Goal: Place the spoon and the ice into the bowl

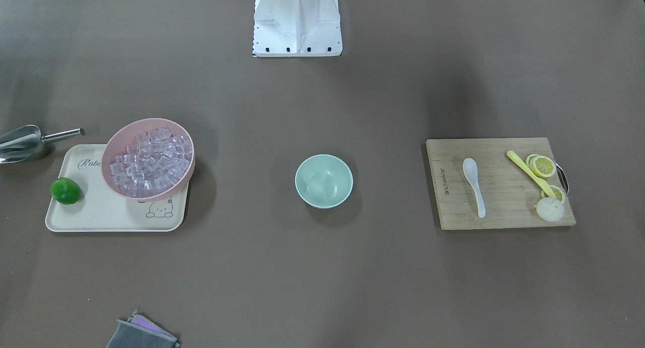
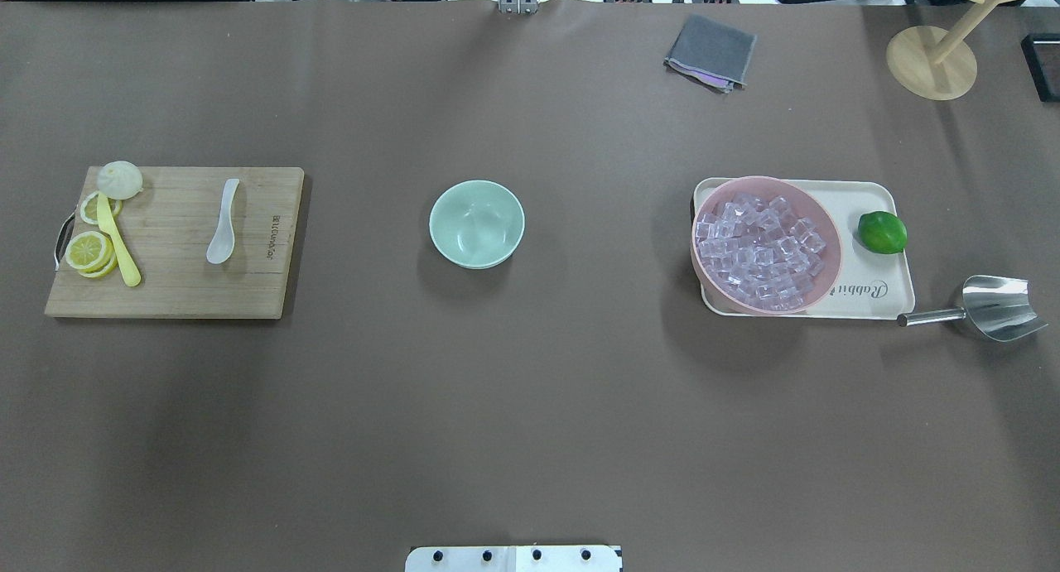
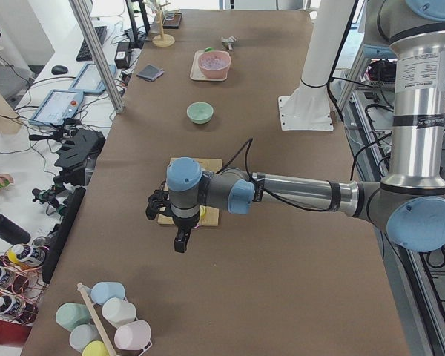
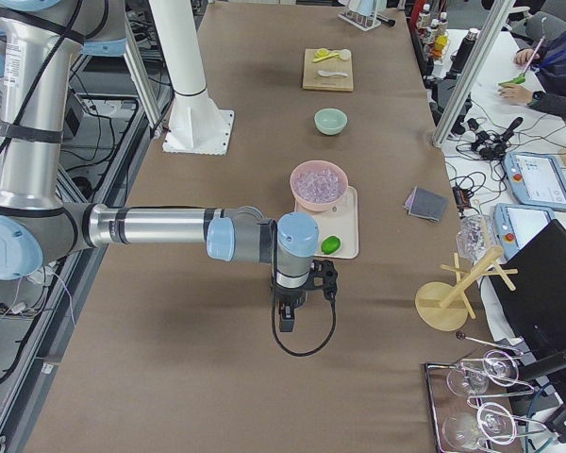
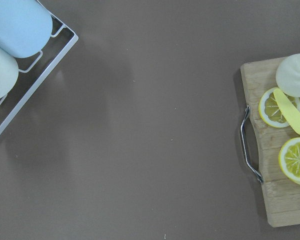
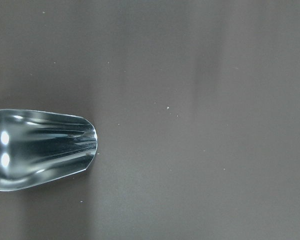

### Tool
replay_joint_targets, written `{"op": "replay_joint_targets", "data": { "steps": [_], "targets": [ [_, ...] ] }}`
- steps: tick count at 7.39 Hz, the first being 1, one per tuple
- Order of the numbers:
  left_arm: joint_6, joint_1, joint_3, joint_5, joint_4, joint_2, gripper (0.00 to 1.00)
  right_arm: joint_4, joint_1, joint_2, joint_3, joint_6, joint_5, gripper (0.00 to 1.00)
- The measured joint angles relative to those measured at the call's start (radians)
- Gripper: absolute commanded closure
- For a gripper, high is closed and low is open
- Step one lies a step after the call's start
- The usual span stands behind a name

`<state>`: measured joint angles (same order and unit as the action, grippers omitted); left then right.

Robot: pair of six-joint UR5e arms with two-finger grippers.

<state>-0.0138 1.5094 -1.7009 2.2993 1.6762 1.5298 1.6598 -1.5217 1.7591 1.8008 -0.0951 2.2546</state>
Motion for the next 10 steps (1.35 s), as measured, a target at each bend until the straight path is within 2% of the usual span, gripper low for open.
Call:
{"op": "replay_joint_targets", "data": {
  "steps": [5, 7, 9, 10],
  "targets": [
    [0.0, 0.0, -0.043, 0.035, 0.005, -0.004, 0.01, -0.028, 0.0, 0.004, 0.043, 0.0, 0.012, 0.0],
    [0.0, 0.0, -0.087, 0.048, 0.026, 0.004, 0.01, -0.207, 0.0, 0.01, 0.054, 0.003, 0.014, 0.0],
    [-0.001, 0.001, -0.078, 0.039, 0.187, 0.008, 0.01, -0.413, 0.0, 0.01, 0.052, 0.009, 0.014, 0.0],
    [-0.005, 0.001, -0.055, 0.009, 0.295, 0.009, 0.01, -0.453, 0.001, 0.004, 0.051, 0.008, 0.013, 0.0]
  ]
}}
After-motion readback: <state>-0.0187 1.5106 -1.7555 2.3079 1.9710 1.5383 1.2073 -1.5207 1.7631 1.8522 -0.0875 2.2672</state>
